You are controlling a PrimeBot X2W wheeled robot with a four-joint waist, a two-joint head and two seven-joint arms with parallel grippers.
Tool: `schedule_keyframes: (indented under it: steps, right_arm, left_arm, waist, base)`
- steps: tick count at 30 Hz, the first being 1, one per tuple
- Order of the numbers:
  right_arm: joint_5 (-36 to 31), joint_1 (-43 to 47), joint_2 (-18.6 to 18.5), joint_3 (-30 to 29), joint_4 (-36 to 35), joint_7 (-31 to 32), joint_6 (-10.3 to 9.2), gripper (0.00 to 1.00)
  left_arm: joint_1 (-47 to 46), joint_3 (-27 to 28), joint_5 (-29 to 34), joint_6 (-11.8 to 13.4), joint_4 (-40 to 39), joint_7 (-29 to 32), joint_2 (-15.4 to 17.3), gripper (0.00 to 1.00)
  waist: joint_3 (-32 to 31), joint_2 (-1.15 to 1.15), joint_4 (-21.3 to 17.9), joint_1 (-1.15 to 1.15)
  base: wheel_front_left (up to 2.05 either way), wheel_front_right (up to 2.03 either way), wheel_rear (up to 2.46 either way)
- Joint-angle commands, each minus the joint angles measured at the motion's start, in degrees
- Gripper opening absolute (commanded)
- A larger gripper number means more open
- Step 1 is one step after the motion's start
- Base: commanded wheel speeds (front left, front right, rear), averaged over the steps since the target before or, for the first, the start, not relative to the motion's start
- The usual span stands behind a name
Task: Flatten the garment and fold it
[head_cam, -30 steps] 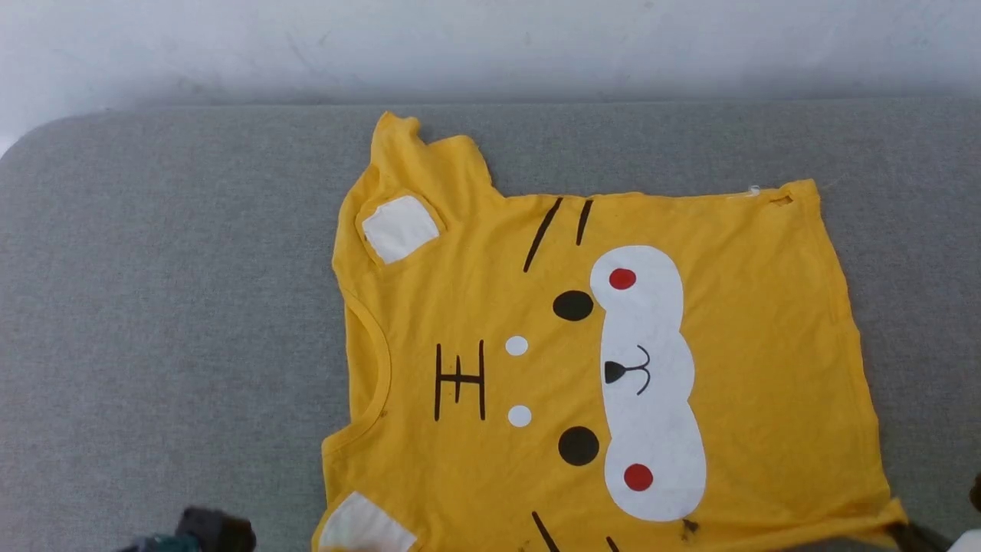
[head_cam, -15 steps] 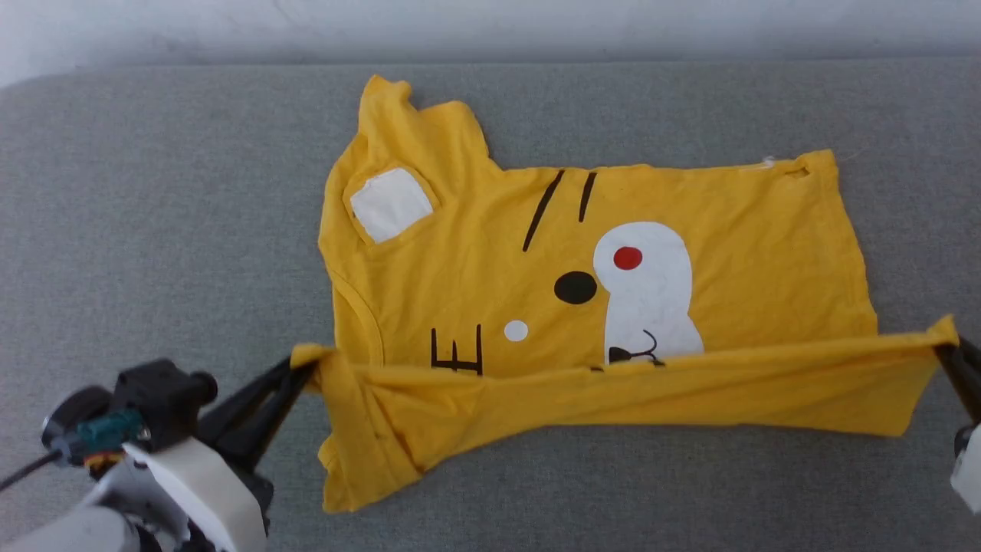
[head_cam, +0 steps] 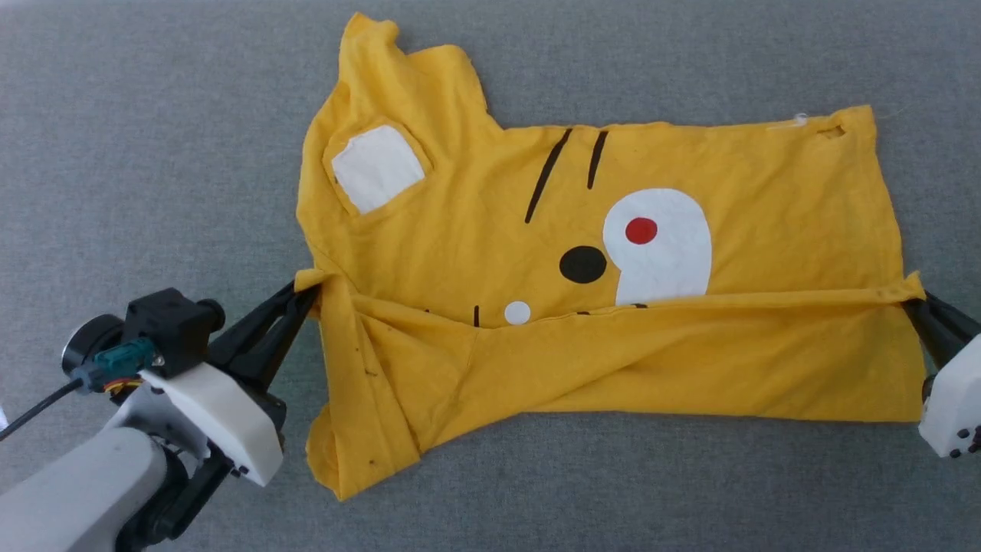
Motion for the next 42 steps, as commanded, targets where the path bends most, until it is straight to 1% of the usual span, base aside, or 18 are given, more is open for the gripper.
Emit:
schedule_keyframes:
  steps: [1, 8, 9, 10, 11, 12, 15, 16, 17, 21, 23, 25, 28, 30, 33, 36, 38, 42]
  right_arm:
    - [0.4, -1.1, 0.1, 0.5, 0.8, -0.6, -0.12, 0.00]
    - [1.7, -1.9, 0.9, 1.7, 3.6, -1.7, -0.12, 0.00]
    - [1.8, -1.9, 0.9, 1.8, 3.9, -1.7, -0.12, 0.10]
    - [1.9, -1.9, 1.0, 2.0, 4.3, -1.7, -0.12, 0.32]
    - [1.9, -1.9, 1.1, 2.1, 4.6, -1.8, -0.12, 0.77]
    - [2.0, -2.0, 1.2, 2.3, 5.0, -1.9, -0.12, 1.00]
    - [2.5, -2.2, 1.7, 2.7, 5.8, -2.3, -0.12, 1.00]
    - [2.6, -2.3, 1.8, 2.8, 5.9, -2.7, -0.12, 1.00]
    - [2.8, -2.3, 1.9, 2.7, 6.0, -3.0, -0.12, 1.00]
    - [3.0, -2.1, 2.3, 1.7, 5.0, -4.7, -0.12, 1.00]
    - [2.7, -1.3, 2.9, 0.1, 3.7, -6.3, -0.12, 1.00]
    - [2.1, 0.1, 4.3, -2.5, 2.0, -8.2, -0.12, 1.00]
    - [-0.8, 3.3, 7.8, -7.5, -1.4, -12.4, -0.12, 1.00]
    - [-4.0, 6.1, 10.7, -10.5, -3.8, -15.4, -0.12, 1.00]
    - [-9.3, 10.0, 16.1, -14.1, -7.3, -19.8, -0.12, 1.00]
    - [-13.7, 13.2, 22.1, -15.7, -9.5, -24.0, -0.12, 1.00]
    - [-16.0, 14.8, 24.6, -15.9, -9.5, -26.9, -0.12, 1.00]
    - [-18.2, 17.0, 26.6, -14.9, -7.2, -30.6, -0.12, 1.00]
  left_arm:
    - [-1.2, 0.0, 0.8, -0.3, 1.5, -0.8, -1.1, 0.00]
    - [-1.1, -2.1, -2.1, -2.5, 5.6, 2.8, -3.7, 0.00]
    - [-1.2, -2.3, -2.3, -2.6, 6.3, 3.4, -3.9, 0.00]
    - [-1.3, -2.7, -2.5, -2.8, 7.0, 4.1, -4.1, 0.09]
    - [-1.5, -3.1, -2.6, -3.1, 7.6, 4.8, -4.4, 0.20]
    - [-1.6, -3.2, -3.0, -3.3, 8.3, 5.2, -4.9, 0.26]
    - [-1.9, -2.9, -4.1, -3.9, 9.8, 5.0, -6.5, 0.43]
    - [-2.0, -2.5, -4.6, -3.8, 10.1, 4.2, -7.1, 0.65]
    - [-2.0, -1.8, -5.2, -3.7, 10.4, 3.4, -7.8, 1.00]
    - [-0.9, 1.1, -6.8, -2.7, 9.8, -1.8, -8.9, 1.00]
    - [0.7, 2.6, -7.2, -1.4, 8.6, -4.2, -8.5, 1.00]
    - [2.8, 4.5, -7.0, 1.0, 6.9, -6.1, -8.0, 1.00]
    - [7.2, 7.9, -5.0, 5.9, 3.8, -7.6, -7.5, 1.00]
    - [10.5, 10.4, -2.0, 9.2, 1.5, -7.9, -7.6, 1.00]
    - [16.1, 16.3, 3.8, 13.4, -2.9, -7.9, -11.0, 1.00]
    - [22.2, 22.1, 11.4, 16.3, -6.2, -7.9, -16.0, 1.00]
    - [26.2, 25.2, 15.8, 16.7, -7.6, -7.9, -20.6, 1.00]
    - [33.0, 29.2, 23.2, 15.3, -6.9, -7.9, -27.9, 1.00]
  waist:
    - [1.1, 0.00, -0.1, -0.01]
    - [1.5, 0.00, -0.1, -0.01]
    - [1.5, 0.00, -0.1, -0.01]
    - [1.3, 0.00, 0.0, -0.01]
    - [1.2, 0.00, 0.0, -0.01]
    - [1.0, 0.00, 0.0, -0.01]
    - [0.2, 0.00, 0.1, -0.01]
    - [-0.1, 0.00, 0.1, -0.01]
    - [-0.5, 0.00, 0.1, -0.01]
    - [-2.7, 0.00, 0.0, -0.01]
    - [-4.0, 0.00, 0.0, -0.01]
    - [-5.3, 0.00, 0.1, -0.01]
    - [-7.0, 0.00, 0.6, -0.01]
    - [-7.9, 0.00, 1.0, -0.01]
    - [-8.8, 0.00, 1.5, -0.01]
    - [-9.3, 0.00, 1.9, -0.01]
    - [-9.6, 0.00, 1.9, -0.01]
    - [-10.3, 0.00, 1.9, -0.01]
  base:
    - [0.00, 0.00, 0.00]
    - [0.00, 0.00, 0.00]
    - [0.00, 0.00, 0.00]
    - [0.00, 0.00, 0.00]
    - [0.00, 0.00, 0.00]
    - [0.00, 0.00, 0.00]
    - [0.00, 0.00, 0.00]
    - [0.00, 0.00, 0.00]
    - [0.00, 0.00, 0.00]
    - [0.00, 0.00, 0.00]
    - [0.00, 0.00, 0.00]
    - [0.00, 0.00, 0.00]
    - [0.00, 0.00, 0.00]
    - [0.00, 0.00, 0.00]
    - [0.00, 0.00, 0.00]
    - [0.00, 0.00, 0.00]
    - [0.00, 0.00, 0.00]
    - [0.00, 0.00, 0.00]
